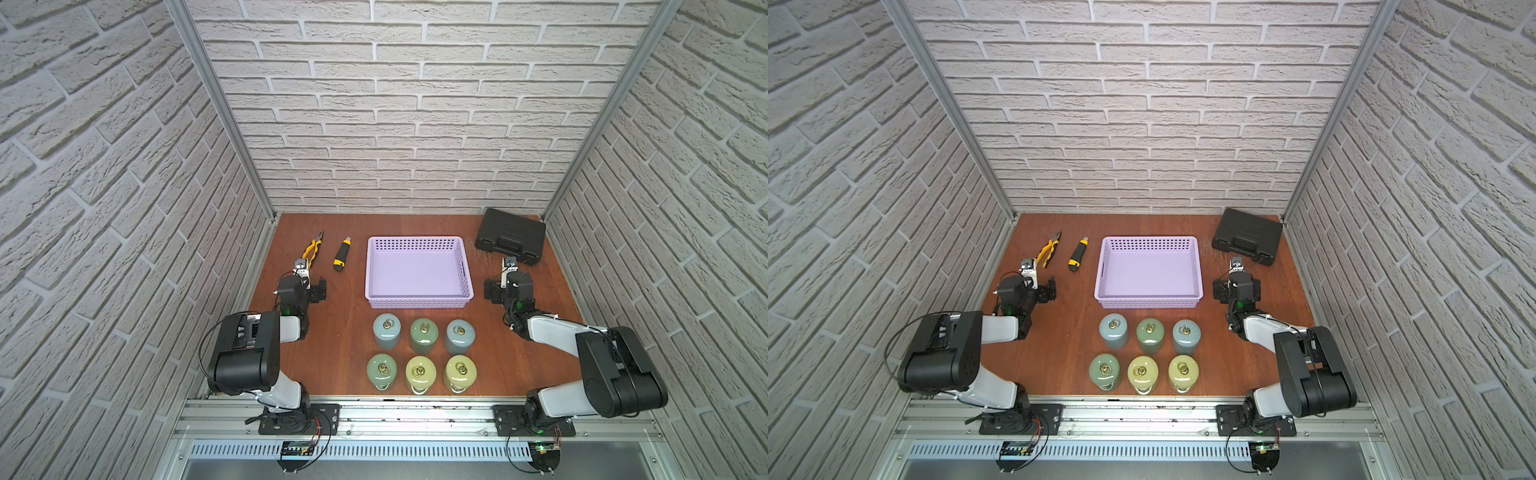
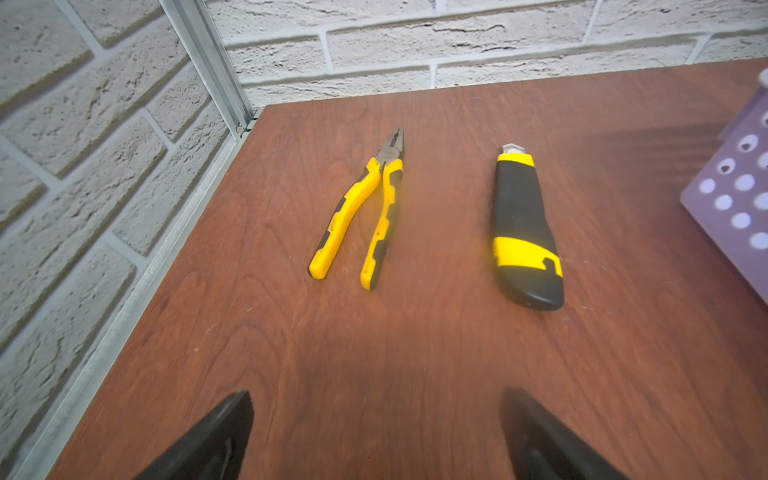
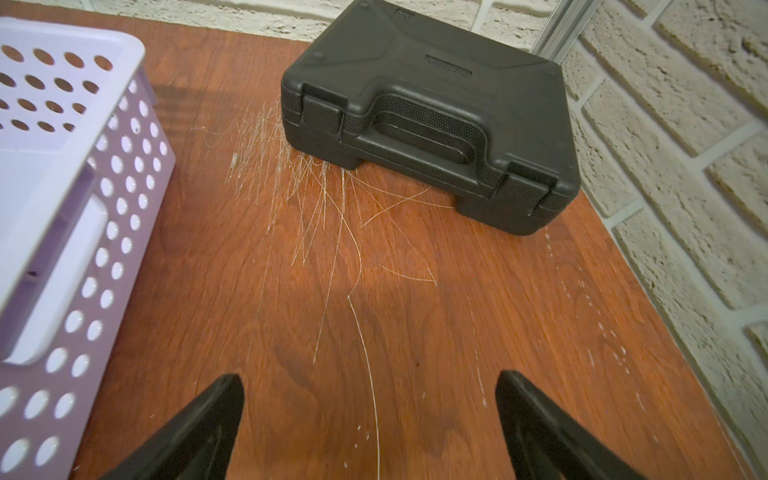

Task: Take the tea canister out of the basket
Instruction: Reset both arms

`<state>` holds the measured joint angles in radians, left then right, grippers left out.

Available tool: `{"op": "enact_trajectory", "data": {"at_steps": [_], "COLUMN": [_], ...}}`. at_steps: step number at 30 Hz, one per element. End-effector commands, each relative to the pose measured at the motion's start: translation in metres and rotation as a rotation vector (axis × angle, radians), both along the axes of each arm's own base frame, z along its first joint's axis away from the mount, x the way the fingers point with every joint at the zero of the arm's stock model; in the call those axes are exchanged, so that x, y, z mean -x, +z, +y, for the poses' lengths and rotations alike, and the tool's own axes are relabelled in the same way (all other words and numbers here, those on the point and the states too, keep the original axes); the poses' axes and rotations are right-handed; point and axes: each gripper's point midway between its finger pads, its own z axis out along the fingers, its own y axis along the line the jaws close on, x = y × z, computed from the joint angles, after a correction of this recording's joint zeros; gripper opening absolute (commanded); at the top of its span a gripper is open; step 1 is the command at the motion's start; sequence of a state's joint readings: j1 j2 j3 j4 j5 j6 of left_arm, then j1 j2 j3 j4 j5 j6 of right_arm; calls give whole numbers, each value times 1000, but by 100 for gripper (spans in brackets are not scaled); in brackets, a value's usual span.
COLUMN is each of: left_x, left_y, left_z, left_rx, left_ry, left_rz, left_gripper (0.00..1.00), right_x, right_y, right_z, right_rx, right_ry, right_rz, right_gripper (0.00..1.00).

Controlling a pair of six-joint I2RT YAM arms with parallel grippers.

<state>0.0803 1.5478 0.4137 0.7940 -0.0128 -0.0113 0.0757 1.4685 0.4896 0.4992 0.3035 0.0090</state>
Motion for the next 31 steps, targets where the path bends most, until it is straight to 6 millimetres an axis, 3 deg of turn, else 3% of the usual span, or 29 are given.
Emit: {"op": "enact_trajectory", "data": {"at_steps": [1, 7, 9, 12, 31], "left_x": [-2, -2, -2, -2, -2], "left_y": [8, 8, 8, 8, 7], "left_z": [-1, -1, -1, -2, -1], "left_rx": [1, 1, 2, 1, 7], "left_ry": [-7, -8, -9, -9, -8], "left_rz": [-46, -45, -45, -45, -42], "left_gripper": [98, 98, 98, 98, 98], "right_x": [-19, -7, -8, -8, -9], "right_y": [26, 20, 20, 15, 17], "right_z": [0, -8, 4, 1, -2], "right_rx": [3, -31, -18, -37, -42], "right_ry": [18, -8, 68, 54, 41], "right_rz": [-145, -182, -259, -190, -197], "right_gripper": [99, 99, 99, 99, 99]}}
